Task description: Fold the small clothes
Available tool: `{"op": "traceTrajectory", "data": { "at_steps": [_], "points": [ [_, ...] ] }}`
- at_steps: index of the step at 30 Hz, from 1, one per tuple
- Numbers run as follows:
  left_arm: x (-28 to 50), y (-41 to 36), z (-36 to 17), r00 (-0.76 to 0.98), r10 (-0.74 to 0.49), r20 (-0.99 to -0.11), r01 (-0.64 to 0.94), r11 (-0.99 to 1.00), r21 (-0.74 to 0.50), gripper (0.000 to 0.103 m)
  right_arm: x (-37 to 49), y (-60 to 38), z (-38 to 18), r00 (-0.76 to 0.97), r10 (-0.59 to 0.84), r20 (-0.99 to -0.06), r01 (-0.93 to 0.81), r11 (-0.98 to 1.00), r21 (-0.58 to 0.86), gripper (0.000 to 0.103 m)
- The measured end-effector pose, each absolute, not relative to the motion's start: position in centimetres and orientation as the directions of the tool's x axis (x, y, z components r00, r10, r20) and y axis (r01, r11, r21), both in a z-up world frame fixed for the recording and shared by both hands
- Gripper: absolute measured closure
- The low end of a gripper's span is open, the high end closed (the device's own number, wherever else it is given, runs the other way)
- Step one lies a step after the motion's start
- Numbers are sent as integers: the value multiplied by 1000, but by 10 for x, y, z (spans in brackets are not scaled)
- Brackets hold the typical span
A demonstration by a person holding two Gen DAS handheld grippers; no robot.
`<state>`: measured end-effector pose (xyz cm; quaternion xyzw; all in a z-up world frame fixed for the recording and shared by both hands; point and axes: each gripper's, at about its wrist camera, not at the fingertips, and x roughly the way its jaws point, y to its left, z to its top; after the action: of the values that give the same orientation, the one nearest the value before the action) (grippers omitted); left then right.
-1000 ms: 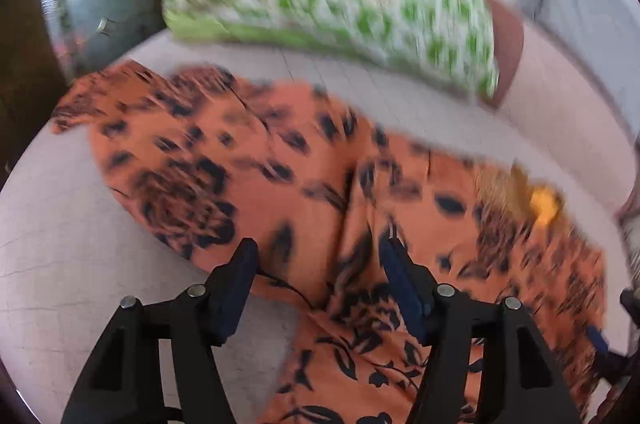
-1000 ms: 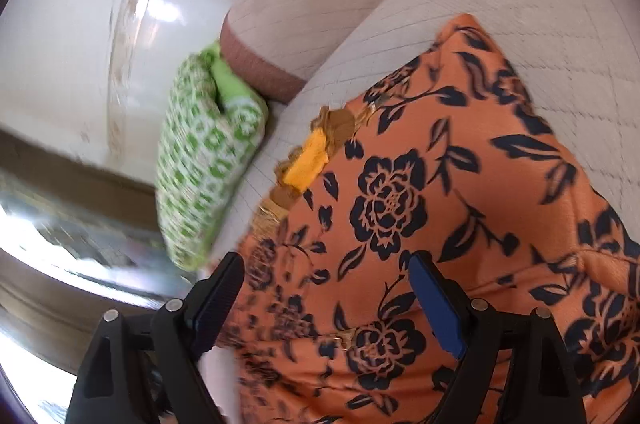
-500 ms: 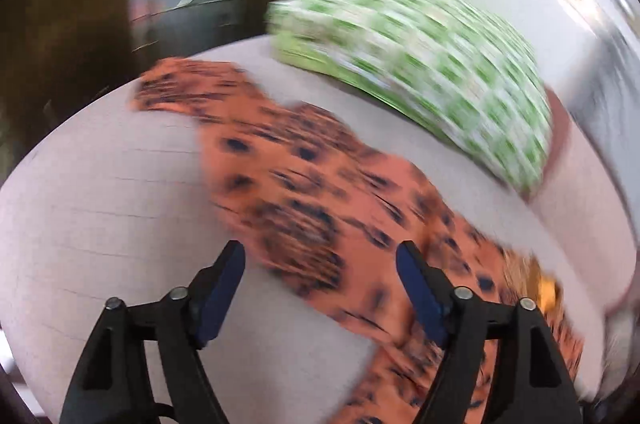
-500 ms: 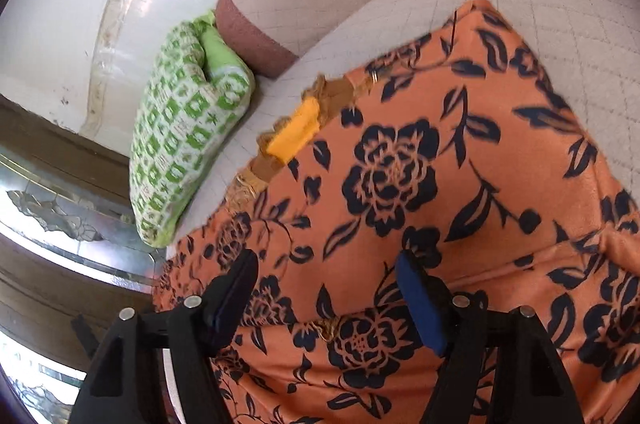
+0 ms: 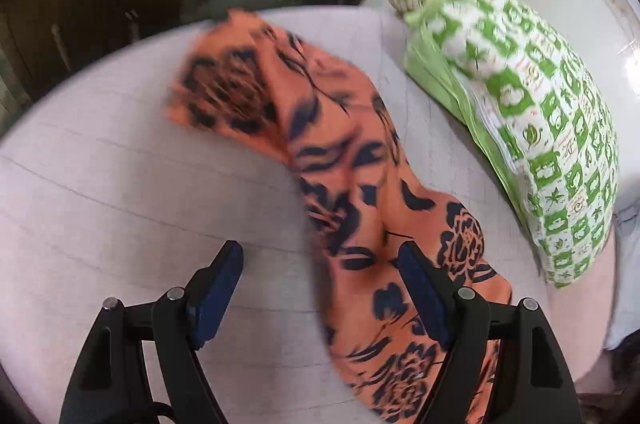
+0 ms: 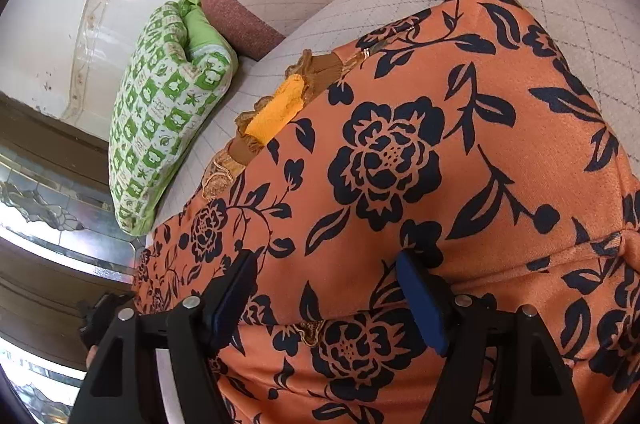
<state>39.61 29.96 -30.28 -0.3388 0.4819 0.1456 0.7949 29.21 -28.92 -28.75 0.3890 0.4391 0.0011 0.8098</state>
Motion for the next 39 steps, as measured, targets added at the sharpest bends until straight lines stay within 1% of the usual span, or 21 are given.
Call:
{"op": "traceTrajectory", "data": {
  "at_steps": [1,2,3,4,5,7,12,15,18,21,22,23,24,25,26,28,30,33,35,37,39],
  "points": [
    [399,293,-302,498,-54,-866,-549,753,-363,24,293,-290,-288,615,347,-708,342,692,636,27],
    [401,288,-301,499,-27,-866,-540,772,-335,37,293,-290,-288,615,351,-706,343,687,640,27],
    [405,282,-300,501,-18,-865,-520,793,-318,55,292,-291,-288,616,353,-705,344,685,643,27],
    [409,276,-301,498,-48,-866,-492,807,-328,94,292,-292,-288,615,357,-703,345,681,647,27],
    [412,271,-300,494,-57,-867,-480,814,-327,97,292,-293,-288,615,360,-701,346,676,651,27],
    [413,259,-289,497,5,-868,-464,846,-261,99,291,-297,-289,614,370,-697,351,663,661,28],
    [402,196,-233,578,20,-816,-327,922,-208,99,290,-310,-293,624,418,-661,374,582,722,28],
    [392,139,-193,627,-12,-779,-205,962,-180,99,288,-317,-292,633,425,-648,383,555,738,28],
    [389,68,-156,664,-57,-746,-61,990,-129,99,284,-322,-285,642,386,-662,399,569,719,28],
    [365,-15,-141,666,-123,-736,96,992,-79,99,278,-337,-277,670,362,-648,411,546,730,28],
    [353,-52,-143,646,-144,-750,168,985,-45,93,276,-342,-275,679,362,-639,411,534,739,28],
    [342,-79,-149,625,-157,-764,224,974,-17,71,274,-348,-272,691,358,-628,411,521,748,28],
    [324,-120,-161,576,-187,-796,326,945,13,54,272,-354,-269,700,349,-623,414,513,752,28],
    [306,-147,-172,541,-197,-818,393,919,39,26,269,-361,-265,711,333,-619,420,505,754,28],
    [294,-163,-180,530,-195,-825,432,900,64,20,266,-368,-261,722,314,-616,427,498,755,27],
    [256,-190,-202,542,-193,-818,513,847,140,20,260,-380,-255,742,272,-612,439,494,751,27],
    [237,-185,-218,558,-183,-809,524,834,173,20,254,-389,-248,753,219,-620,453,511,730,26],
    [230,-138,-220,605,-231,-762,450,889,88,20,251,-394,-238,758,169,-630,450,564,693,26],
    [236,-96,-212,668,-219,-711,340,940,31,20,254,-394,-233,760,151,-632,442,592,673,26],
    [257,-47,-208,716,-93,-692,142,990,14,20,255,-390,-233,757,157,-634,434,603,669,26],
    [282,-10,-212,699,19,-715,-14,1000,13,20,263,-384,-237,748,182,-638,423,610,670,26]
  ]
}}
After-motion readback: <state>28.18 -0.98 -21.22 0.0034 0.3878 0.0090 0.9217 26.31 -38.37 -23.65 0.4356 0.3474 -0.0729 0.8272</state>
